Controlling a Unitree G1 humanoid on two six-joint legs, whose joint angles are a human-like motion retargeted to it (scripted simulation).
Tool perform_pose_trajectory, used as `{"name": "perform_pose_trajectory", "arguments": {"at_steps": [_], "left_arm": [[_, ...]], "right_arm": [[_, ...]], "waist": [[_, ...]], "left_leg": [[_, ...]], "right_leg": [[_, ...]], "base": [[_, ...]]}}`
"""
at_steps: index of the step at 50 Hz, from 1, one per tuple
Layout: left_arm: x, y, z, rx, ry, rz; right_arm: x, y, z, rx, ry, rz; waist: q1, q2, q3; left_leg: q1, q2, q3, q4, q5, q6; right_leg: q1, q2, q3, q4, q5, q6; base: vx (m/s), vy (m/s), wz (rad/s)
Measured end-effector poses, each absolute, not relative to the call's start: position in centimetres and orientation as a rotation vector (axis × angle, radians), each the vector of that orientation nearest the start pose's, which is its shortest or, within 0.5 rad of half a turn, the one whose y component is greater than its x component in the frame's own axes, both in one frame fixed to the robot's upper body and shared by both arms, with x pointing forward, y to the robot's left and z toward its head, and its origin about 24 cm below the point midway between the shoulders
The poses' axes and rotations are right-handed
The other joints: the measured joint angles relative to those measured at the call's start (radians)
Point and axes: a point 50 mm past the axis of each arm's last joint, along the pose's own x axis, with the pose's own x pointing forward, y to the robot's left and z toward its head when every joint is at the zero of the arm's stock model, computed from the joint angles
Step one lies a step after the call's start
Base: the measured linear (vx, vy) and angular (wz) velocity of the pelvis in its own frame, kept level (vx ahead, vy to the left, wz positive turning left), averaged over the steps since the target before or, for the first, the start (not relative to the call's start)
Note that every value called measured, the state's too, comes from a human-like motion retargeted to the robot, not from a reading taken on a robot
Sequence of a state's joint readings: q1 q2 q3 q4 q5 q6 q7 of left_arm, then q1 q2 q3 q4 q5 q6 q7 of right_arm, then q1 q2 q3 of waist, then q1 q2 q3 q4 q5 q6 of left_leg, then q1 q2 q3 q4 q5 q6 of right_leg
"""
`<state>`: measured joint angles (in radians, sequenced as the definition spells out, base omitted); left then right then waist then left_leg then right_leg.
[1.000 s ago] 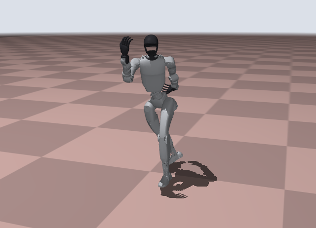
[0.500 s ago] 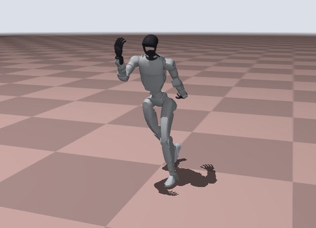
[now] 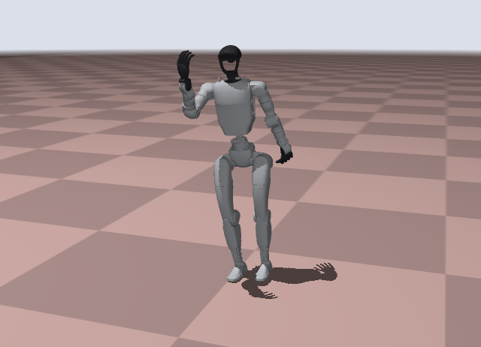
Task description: Kungfu
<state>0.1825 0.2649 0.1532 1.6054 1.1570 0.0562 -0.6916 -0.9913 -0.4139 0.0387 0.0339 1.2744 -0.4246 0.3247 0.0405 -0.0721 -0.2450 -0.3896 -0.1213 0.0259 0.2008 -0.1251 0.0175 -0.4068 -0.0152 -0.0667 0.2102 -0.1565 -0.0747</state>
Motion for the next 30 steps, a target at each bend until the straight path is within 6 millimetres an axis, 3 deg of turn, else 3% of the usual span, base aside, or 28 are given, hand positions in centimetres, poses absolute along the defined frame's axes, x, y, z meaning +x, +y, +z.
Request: {"name": "perform_pose_trajectory", "arguments": {"at_steps": [3,8,13,16,24,30], "left_arm": [[-11.4,22.1,-14.5,0.200,2.115,-1.071],[-13.7,19.1,-14.0,0.074,2.151,-1.191],[-15.2,17.5,-13.7,0.052,2.130,-1.259],[-16.4,17.2,-13.2,-0.004,2.162,-1.222],[-20.1,17.2,-11.4,-0.098,2.250,-1.192],[-23.5,16.9,-9.1,-0.217,2.340,-1.133]], "right_arm": [[29.0,-16.6,35.8,0.734,-1.246,0.747],[29.4,-16.1,35.4,0.717,-1.210,0.756],[29.7,-16.4,35.1,0.700,-1.198,0.725],[29.7,-16.5,35.0,0.704,-1.195,0.714],[29.9,-17.0,35.0,0.658,-1.189,0.687],[29.7,-17.4,35.1,0.635,-1.203,0.668]], "waist": [[0.037,-0.023,-0.011],[-0.014,-0.020,-0.038],[0.001,-0.048,-0.051],[0.022,-0.062,-0.034],[0.074,-0.079,0.009],[0.040,-0.124,-0.013]], "left_leg": [[-0.012,0.002,0.032,0.081,0.004,-0.059],[-0.089,0.048,0.250,0.302,0.085,-0.191],[-0.199,0.067,0.341,0.464,0.064,-0.248],[-0.242,0.074,0.344,0.414,0.078,-0.206],[-0.338,0.095,0.342,0.074,0.202,-0.011],[-0.411,0.092,0.466,-0.057,0.113,0.184]], "right_leg": [[0.033,-0.031,-0.021,-0.020,-0.013,0.012],[0.087,-0.052,-0.083,-0.057,-0.023,0.028],[0.110,-0.078,-0.116,-0.056,-0.042,0.068],[0.145,-0.078,-0.127,-0.064,-0.051,0.088],[0.246,-0.053,-0.128,-0.085,-0.087,0.108],[0.282,-0.079,-0.152,-0.091,-0.130,0.118]], "base": [[0.26,-0.13,0.20],[0.25,-0.09,0.65],[0.29,-0.12,0.22],[0.29,-0.14,-0.06],[0.42,-0.09,-0.10],[0.60,-0.07,0.37]]}}
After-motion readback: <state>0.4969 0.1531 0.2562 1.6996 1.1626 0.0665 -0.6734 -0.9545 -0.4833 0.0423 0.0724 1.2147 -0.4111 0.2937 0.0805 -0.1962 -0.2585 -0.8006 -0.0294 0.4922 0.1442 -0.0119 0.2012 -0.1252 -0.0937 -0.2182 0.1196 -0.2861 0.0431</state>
